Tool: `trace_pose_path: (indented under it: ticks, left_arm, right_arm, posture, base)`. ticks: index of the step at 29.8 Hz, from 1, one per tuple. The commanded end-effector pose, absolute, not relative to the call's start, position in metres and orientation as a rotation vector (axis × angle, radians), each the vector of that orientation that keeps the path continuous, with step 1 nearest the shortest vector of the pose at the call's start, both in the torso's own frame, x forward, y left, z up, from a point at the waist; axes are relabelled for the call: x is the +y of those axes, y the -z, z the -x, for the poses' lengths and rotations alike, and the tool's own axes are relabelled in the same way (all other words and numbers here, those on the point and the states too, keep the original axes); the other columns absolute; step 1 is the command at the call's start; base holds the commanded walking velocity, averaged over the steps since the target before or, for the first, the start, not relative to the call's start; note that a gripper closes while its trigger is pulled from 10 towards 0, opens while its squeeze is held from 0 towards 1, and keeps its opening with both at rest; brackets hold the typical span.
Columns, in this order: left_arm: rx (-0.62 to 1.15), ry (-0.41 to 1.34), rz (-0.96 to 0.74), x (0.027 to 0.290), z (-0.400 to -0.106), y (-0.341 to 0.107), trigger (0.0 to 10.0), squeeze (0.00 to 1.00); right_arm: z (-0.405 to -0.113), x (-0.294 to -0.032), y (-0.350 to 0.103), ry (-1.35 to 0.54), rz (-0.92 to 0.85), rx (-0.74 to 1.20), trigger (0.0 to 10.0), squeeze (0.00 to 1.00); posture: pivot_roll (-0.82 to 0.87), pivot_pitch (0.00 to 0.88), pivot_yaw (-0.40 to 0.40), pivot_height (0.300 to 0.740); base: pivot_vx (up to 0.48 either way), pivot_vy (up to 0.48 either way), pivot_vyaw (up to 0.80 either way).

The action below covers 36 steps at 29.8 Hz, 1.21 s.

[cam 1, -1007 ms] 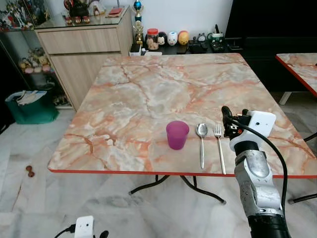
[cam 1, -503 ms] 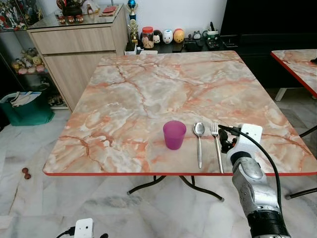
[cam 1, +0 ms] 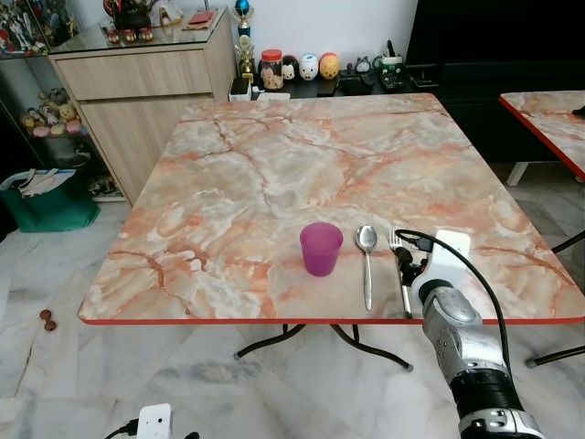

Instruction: Setting the table

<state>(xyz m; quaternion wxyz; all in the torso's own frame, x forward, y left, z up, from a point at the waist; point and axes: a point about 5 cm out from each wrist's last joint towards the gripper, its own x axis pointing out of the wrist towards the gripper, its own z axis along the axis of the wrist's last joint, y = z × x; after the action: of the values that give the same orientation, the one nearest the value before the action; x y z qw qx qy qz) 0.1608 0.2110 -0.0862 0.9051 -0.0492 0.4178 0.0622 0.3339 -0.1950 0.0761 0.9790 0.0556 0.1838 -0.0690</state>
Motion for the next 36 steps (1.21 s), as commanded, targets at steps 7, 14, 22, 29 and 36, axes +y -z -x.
trace_pose_path:
  ticks: [7, 14, 22, 29, 36]
  left_arm:
    - [0.903, -0.142, 0.096, 0.213, -0.151, 0.09, 10.0, 0.0]
    - [0.912, -0.141, 0.1, 0.207, -0.15, 0.092, 10.0, 0.0]
    - [0.901, -0.151, 0.101, 0.221, -0.149, 0.089, 10.0, 0.0]
    - [0.896, -0.153, 0.099, 0.222, -0.151, 0.088, 10.0, 0.0]
    - [0.902, -0.146, 0.102, 0.216, -0.155, 0.089, 10.0, 0.0]
  right_arm:
    - [-0.34, -0.189, -0.074, 0.106, -0.103, 0.386, 10.0, 0.0]
    - [-0.345, -0.184, -0.075, 0.074, -0.09, 0.373, 10.0, 0.0]
    - [-0.347, -0.183, -0.073, 0.054, -0.057, 0.386, 10.0, 0.0]
    - [-0.348, -0.182, -0.071, 0.053, -0.045, 0.391, 10.0, 0.0]
    - [-0.347, -0.182, -0.066, 0.062, -0.039, 0.411, 8.7, 0.0]
  posture:
    - [-0.07, 0.0, 0.052, 0.74]
    - [-0.07, 0.0, 0.05, 0.74]
    - [-0.07, 0.0, 0.048, 0.74]
    - [-0.06, 0.0, 0.049, 0.74]
    - [-0.06, 0.0, 0.049, 0.74]
  base:
    - [0.0, 0.0, 0.0]
    - [0.0, 0.0, 0.0]
    - [0.0, 0.0, 0.0]
    - [0.0, 0.0, 0.0]
    - [0.0, 0.0, 0.0]
